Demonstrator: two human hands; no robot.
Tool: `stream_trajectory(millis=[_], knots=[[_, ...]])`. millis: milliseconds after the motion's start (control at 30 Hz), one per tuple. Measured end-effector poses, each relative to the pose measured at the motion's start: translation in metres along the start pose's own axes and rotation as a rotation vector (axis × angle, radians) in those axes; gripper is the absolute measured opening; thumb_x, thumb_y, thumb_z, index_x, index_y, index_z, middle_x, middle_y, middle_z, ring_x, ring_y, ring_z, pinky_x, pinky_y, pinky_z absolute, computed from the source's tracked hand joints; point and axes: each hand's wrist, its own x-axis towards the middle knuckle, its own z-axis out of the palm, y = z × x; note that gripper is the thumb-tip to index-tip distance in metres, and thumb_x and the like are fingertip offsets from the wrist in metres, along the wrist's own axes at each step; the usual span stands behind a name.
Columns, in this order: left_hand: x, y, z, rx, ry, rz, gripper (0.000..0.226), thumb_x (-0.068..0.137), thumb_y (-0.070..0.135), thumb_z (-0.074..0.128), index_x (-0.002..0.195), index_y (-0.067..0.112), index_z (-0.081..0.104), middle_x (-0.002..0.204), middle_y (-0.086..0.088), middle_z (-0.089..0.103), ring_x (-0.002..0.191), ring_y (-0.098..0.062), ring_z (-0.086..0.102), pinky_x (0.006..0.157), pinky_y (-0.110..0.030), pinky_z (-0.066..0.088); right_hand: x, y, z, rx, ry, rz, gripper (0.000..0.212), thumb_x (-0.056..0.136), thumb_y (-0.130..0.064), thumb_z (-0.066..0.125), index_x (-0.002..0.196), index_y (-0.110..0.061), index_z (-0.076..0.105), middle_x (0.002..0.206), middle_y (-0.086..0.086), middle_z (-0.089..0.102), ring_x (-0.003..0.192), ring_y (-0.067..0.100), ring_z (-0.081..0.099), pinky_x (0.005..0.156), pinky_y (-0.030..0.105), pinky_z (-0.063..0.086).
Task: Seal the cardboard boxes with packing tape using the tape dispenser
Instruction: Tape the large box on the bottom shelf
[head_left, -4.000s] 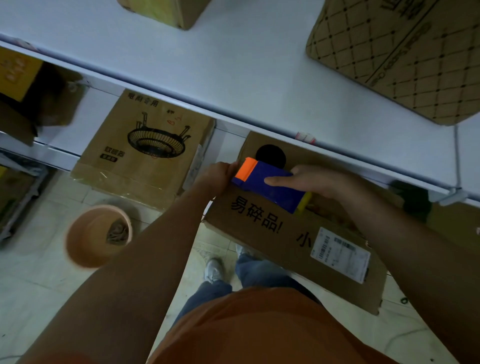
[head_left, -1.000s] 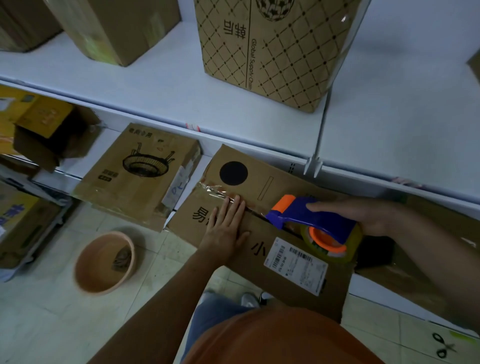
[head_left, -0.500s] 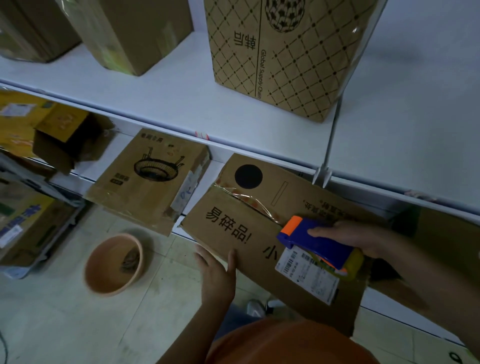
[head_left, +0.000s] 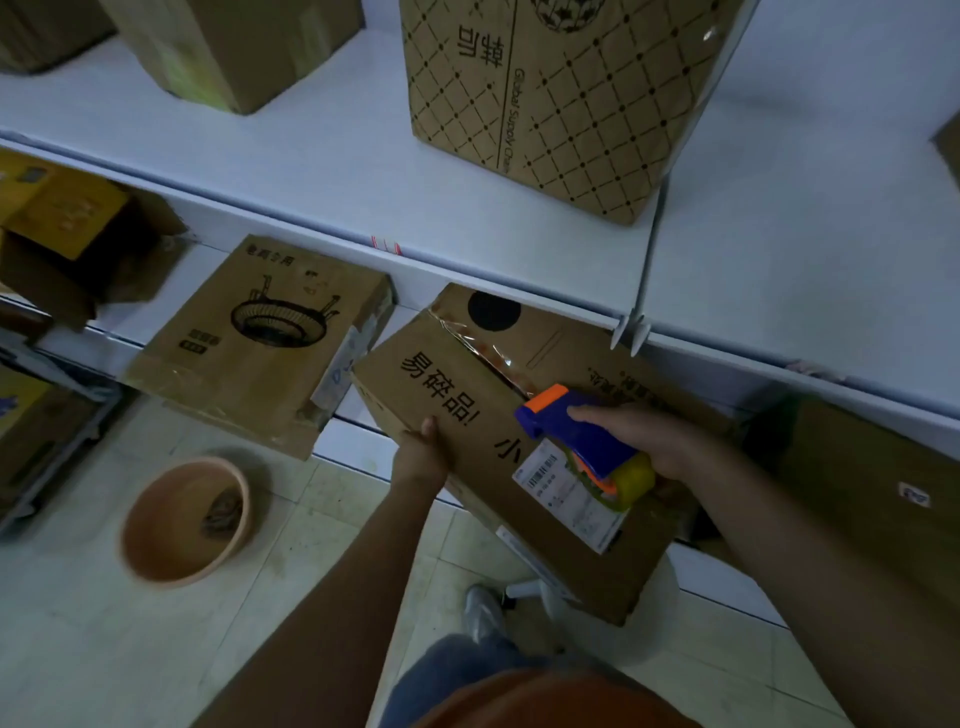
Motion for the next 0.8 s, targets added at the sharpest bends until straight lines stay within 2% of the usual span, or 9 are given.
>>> stream_trajectory(millis=[100, 167, 233, 300, 467, 667, 733, 800], knots=[[0.002, 0.002, -0.002, 0.015, 0.012, -0.042, 0.072, 0.100, 0.060, 0.029, 0.146, 0.005, 0.035, 0.139, -0.025, 0.050, 0.123, -0.042, 0.052, 0.101, -0.055, 0.048, -0.010, 0.003, -0.012, 0.022, -0.039, -0.003, 0.042, 0.086, -0.049, 0.068, 0.104, -0.011, 0.067, 0.092, 0.010, 0.072, 0.079, 0.022, 0.066, 0.064, 0.031, 0.049], [0.000, 0.005, 0.002, -0.092, -0.016, -0.114, 0.068, 0.102, 0.056, 0.034, 0.150, 0.009, 0.028, 0.146, -0.022, 0.043, 0.129, -0.042, 0.047, 0.101, -0.056, 0.046, -0.014, 0.011, -0.018, 0.029, -0.039, 0.003, 0.046, 0.083, -0.050, 0.070, 0.108, -0.012, 0.067, 0.093, 0.010, 0.073, 0.081, 0.023, 0.068, 0.064, 0.030, 0.050], [-0.007, 0.009, 0.011, -0.247, -0.064, -0.217, 0.064, 0.102, 0.051, 0.043, 0.152, 0.016, 0.022, 0.151, -0.017, 0.038, 0.133, -0.043, 0.043, 0.100, -0.059, 0.045, -0.015, 0.023, -0.017, 0.007, 0.033, -0.012, 0.054, 0.080, -0.054, 0.071, 0.112, -0.012, 0.065, 0.101, 0.010, 0.072, 0.090, 0.024, 0.067, 0.070, 0.031, 0.050], [-0.016, 0.000, 0.024, -0.301, -0.074, -0.240, 0.066, 0.099, 0.048, 0.050, 0.151, 0.021, 0.019, 0.149, -0.015, 0.040, 0.129, -0.042, 0.047, 0.095, -0.059, 0.049, -0.012, 0.030, -0.012, -0.035, 0.117, -0.026, 0.059, 0.078, -0.059, 0.071, 0.113, -0.013, 0.064, 0.105, 0.010, 0.070, 0.095, 0.024, 0.066, 0.077, 0.033, 0.050], [-0.032, -0.032, 0.042, -0.274, -0.080, -0.178, 0.079, 0.093, 0.068, 0.043, 0.154, 0.029, 0.012, 0.144, -0.017, 0.045, 0.121, -0.044, 0.052, 0.079, -0.052, 0.050, -0.005, 0.031, -0.002, -0.080, 0.138, -0.006, 0.058, 0.081, -0.061, 0.067, 0.113, -0.013, 0.059, 0.103, 0.007, 0.068, 0.093, 0.022, 0.065, 0.089, 0.036, 0.051], [-0.060, -0.023, 0.064, -0.282, -0.040, -0.243, 0.066, 0.099, 0.049, 0.048, 0.151, 0.019, 0.020, 0.144, -0.016, 0.044, 0.125, -0.041, 0.050, 0.091, -0.058, 0.051, -0.007, 0.026, 0.001, -0.091, 0.160, -0.034, 0.073, 0.083, -0.062, 0.064, 0.129, -0.007, 0.055, 0.113, 0.011, 0.064, 0.094, 0.024, 0.062, 0.085, 0.033, 0.047], [-0.085, -0.034, 0.080, -0.336, -0.095, -0.310, 0.066, 0.099, 0.050, 0.049, 0.151, 0.022, 0.019, 0.146, -0.014, 0.043, 0.126, -0.042, 0.049, 0.093, -0.058, 0.051, -0.010, 0.025, 0.000, -0.082, 0.155, -0.040, 0.070, 0.085, -0.059, 0.064, 0.129, -0.006, 0.054, 0.106, 0.010, 0.061, 0.086, 0.021, 0.059, 0.083, 0.032, 0.046], [-0.111, -0.043, 0.097, -0.394, -0.189, -0.446, 0.070, 0.096, 0.059, 0.048, 0.150, 0.023, 0.023, 0.150, -0.015, 0.038, 0.130, -0.045, 0.045, 0.093, -0.061, 0.050, -0.011, 0.026, -0.002, -0.075, 0.140, -0.040, 0.069, 0.085, -0.059, 0.063, 0.129, -0.007, 0.054, 0.102, 0.008, 0.061, 0.086, 0.020, 0.059, 0.087, 0.034, 0.048]])
